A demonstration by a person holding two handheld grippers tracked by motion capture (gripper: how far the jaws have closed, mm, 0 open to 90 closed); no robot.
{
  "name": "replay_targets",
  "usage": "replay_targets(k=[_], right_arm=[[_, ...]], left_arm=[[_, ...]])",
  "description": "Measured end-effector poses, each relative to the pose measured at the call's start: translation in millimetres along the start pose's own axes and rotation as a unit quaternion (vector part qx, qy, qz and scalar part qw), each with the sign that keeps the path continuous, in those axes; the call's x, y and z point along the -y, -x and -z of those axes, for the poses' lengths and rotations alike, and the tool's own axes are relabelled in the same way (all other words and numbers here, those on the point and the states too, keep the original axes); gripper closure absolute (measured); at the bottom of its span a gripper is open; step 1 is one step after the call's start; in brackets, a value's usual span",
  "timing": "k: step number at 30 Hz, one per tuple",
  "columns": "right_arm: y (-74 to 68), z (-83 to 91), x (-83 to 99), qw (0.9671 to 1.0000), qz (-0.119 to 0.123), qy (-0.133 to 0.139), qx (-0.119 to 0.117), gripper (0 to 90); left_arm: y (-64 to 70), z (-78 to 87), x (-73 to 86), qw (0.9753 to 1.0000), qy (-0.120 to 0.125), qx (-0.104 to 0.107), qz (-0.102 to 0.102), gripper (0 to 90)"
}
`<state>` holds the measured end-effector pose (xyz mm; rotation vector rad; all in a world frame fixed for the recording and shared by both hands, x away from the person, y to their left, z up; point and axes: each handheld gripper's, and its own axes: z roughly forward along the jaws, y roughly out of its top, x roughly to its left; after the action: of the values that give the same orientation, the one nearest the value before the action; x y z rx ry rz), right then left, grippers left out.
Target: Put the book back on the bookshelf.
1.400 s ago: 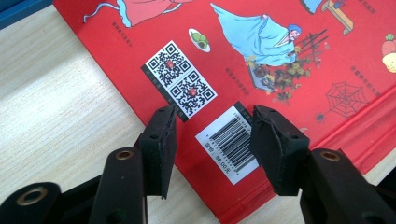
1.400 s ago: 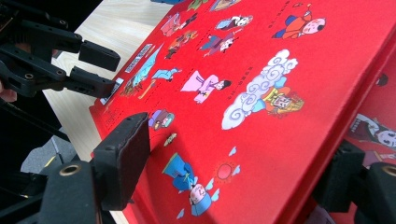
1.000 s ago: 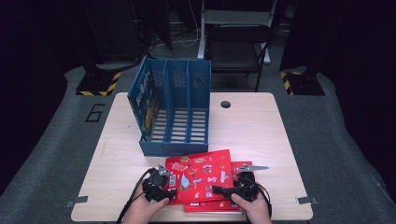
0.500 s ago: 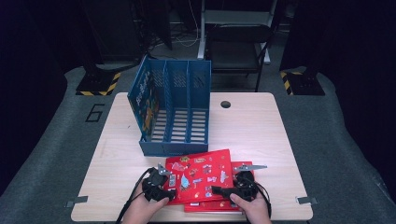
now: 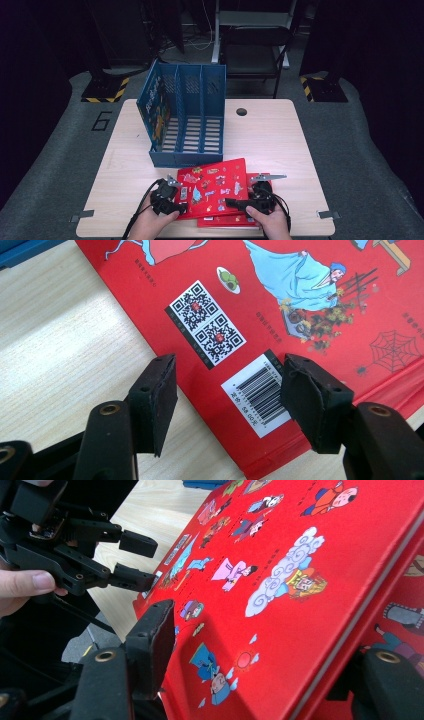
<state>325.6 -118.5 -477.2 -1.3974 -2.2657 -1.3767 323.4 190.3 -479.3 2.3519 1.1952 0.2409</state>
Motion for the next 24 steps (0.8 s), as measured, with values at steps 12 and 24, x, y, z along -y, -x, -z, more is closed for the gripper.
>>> replay_targets(k=[12,24], right_arm=[[-8.4,-0.4,-8.1,0.9998,0.004,0.014,-0.010,39.1],[-15.4,-0.3,-11.8,0.9997,0.008,0.019,-0.016,37.2]], left_arm=[[-12.3,3.7,2.3,0.9992,-0.039,-0.012,-0.005,54.9],[-25.5,1.1,6.8,0.9986,-0.031,0.005,0.042,39.5]])
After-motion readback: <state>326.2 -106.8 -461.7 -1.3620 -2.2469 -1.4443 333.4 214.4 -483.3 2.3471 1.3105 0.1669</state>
